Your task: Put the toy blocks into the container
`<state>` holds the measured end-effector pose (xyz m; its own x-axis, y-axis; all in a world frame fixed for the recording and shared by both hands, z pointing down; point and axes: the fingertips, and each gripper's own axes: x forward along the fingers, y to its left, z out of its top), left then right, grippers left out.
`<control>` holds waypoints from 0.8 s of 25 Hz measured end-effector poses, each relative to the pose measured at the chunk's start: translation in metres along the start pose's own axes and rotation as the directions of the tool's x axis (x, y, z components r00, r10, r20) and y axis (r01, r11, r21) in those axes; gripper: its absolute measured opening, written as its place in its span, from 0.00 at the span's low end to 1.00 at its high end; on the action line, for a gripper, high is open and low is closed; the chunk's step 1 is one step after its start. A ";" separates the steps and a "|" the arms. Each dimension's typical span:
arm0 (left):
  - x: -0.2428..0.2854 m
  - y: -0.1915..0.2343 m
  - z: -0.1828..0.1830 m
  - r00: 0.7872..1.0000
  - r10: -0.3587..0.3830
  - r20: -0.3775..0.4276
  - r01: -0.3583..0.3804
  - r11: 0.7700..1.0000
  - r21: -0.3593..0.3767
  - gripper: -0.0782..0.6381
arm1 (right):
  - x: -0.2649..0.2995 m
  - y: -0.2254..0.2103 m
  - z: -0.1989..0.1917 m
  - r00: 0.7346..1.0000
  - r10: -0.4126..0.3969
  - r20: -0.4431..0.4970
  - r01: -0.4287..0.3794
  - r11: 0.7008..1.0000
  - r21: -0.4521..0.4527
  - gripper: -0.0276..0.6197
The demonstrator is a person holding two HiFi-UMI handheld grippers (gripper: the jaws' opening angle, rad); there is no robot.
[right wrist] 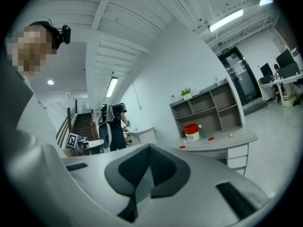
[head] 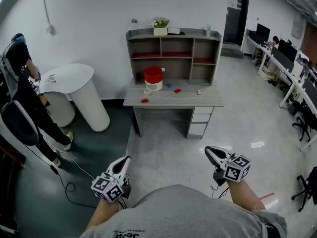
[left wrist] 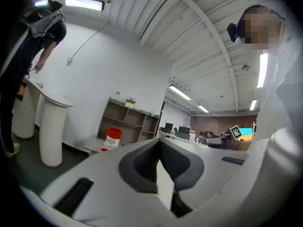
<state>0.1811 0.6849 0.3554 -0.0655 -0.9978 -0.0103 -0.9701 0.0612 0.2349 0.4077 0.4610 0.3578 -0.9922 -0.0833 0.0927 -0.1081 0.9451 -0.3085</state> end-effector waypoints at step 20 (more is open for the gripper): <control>0.036 -0.031 -0.009 0.999 -0.048 -0.017 0.047 0.999 -0.009 0.13 | -0.029 -0.026 0.003 1.000 -0.010 0.013 0.010 0.999 0.037 0.07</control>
<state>0.2114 0.6472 0.3568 -0.0151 -0.9999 -0.0046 -0.9701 0.0136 0.2424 0.4395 0.4383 0.3603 -0.9918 -0.0972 0.0835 -0.1202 0.9318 -0.3426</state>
